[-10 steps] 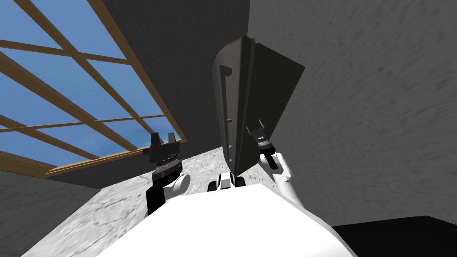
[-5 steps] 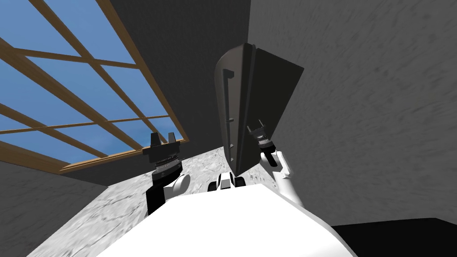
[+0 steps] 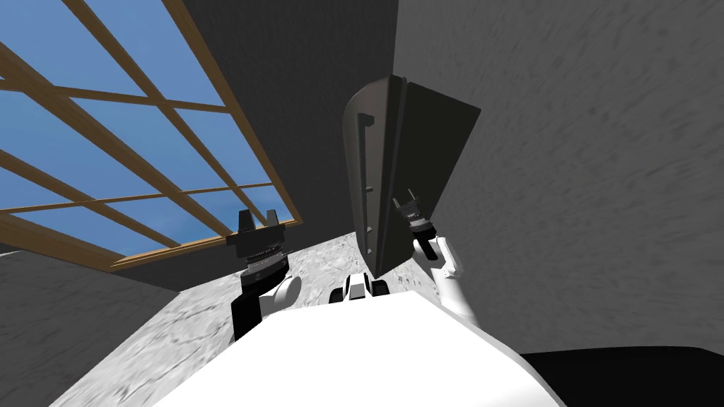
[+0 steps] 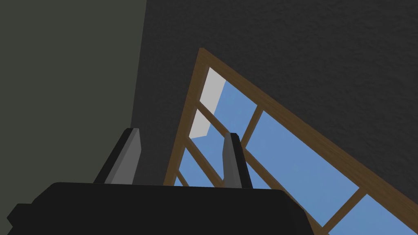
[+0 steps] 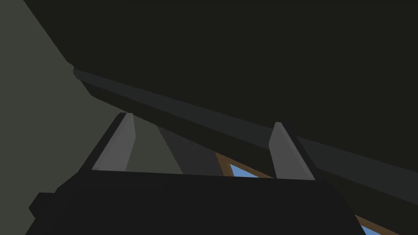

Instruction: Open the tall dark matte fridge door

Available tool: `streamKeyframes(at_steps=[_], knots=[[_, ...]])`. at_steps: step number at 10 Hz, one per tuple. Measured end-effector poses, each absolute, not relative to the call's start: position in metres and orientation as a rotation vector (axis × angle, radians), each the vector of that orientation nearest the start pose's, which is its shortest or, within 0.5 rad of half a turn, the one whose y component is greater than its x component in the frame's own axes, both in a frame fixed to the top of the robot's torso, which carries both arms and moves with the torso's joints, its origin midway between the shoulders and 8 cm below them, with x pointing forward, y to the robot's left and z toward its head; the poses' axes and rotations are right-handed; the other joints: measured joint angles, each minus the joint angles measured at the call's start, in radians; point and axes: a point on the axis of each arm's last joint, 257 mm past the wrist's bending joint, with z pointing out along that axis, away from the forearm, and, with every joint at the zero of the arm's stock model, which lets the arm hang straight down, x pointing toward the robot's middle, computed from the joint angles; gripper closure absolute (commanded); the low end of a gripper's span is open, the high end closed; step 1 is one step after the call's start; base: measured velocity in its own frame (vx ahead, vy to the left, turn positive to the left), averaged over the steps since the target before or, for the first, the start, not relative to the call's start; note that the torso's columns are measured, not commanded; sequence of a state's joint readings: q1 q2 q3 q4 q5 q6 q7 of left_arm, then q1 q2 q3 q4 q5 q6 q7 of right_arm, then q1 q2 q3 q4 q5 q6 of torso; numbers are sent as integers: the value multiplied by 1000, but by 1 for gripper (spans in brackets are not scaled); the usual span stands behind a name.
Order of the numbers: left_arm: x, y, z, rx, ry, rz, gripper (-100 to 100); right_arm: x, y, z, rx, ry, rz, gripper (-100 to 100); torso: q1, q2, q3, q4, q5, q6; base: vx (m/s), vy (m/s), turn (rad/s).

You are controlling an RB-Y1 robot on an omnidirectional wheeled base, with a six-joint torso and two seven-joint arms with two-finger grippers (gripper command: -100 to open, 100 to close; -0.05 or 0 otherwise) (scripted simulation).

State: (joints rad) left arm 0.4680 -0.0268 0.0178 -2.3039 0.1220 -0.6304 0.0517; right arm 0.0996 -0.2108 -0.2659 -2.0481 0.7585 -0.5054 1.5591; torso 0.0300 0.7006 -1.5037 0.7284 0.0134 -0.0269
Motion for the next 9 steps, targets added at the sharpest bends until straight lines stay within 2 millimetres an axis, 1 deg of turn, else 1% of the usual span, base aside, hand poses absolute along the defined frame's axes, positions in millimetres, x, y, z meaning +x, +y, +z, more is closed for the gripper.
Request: streamKeyframes(at_steps=[6,9], knots=[[311,296,67,-613,366,-1451,0,448,-278,40,-776,616,-1072,-100,7,-1,-1,0,3,-6,-24,46,34],[311,296,67,-613,366,-1451,0,453,-284,39,-789,613,-1135,-100,10,-1,-1,1,5,-10,-22,22,49]])
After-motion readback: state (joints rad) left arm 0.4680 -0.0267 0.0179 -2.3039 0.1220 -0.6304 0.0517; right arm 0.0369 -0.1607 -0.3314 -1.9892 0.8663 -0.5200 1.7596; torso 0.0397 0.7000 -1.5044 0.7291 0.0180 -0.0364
